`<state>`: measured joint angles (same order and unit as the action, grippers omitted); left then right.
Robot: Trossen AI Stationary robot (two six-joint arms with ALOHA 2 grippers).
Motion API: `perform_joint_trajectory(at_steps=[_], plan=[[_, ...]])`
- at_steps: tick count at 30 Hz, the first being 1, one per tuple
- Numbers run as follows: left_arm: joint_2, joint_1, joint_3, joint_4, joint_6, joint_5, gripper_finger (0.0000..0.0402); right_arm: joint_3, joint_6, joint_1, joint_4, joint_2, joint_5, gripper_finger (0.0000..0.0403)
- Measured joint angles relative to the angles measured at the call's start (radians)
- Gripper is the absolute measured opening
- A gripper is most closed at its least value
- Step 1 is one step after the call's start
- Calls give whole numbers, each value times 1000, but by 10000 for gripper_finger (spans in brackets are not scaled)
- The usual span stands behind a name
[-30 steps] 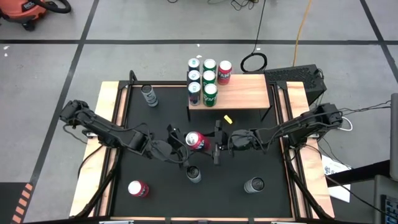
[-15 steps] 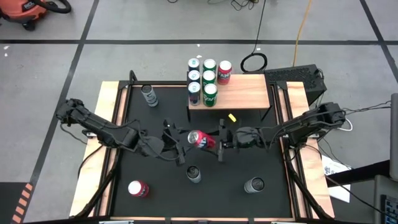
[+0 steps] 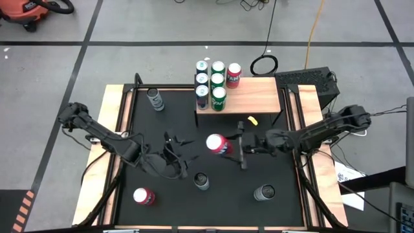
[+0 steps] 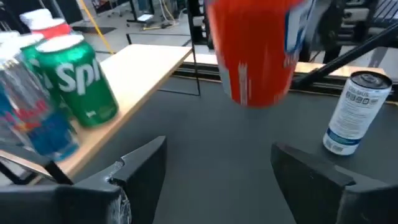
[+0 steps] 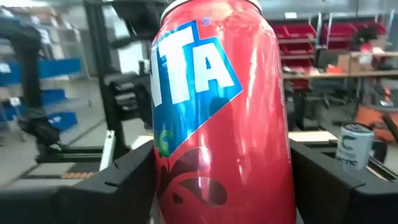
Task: Place canned beverage on shelf
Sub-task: Put the top red soda can on the shelf aligned with the other red soda can
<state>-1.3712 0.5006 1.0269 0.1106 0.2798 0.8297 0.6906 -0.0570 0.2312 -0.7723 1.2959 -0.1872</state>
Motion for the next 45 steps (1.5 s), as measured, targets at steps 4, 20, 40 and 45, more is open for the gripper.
perform_joint_trajectory(at_steps=[4,20,40,45], plan=[[-15,-15,-104,-276,-48,-26,286,-93,-4,2,-236,-13,85,284],[-326,-169,-157,-976,-321,-293,384,-128,59,1,-542,162,135,284],[-342,-218,-121,-1019,-312,-414,375,-128,99,-2,-491,163,61,284],[-344,-232,-122,-1008,-311,-445,352,-128,96,-3,-494,163,85,284]])
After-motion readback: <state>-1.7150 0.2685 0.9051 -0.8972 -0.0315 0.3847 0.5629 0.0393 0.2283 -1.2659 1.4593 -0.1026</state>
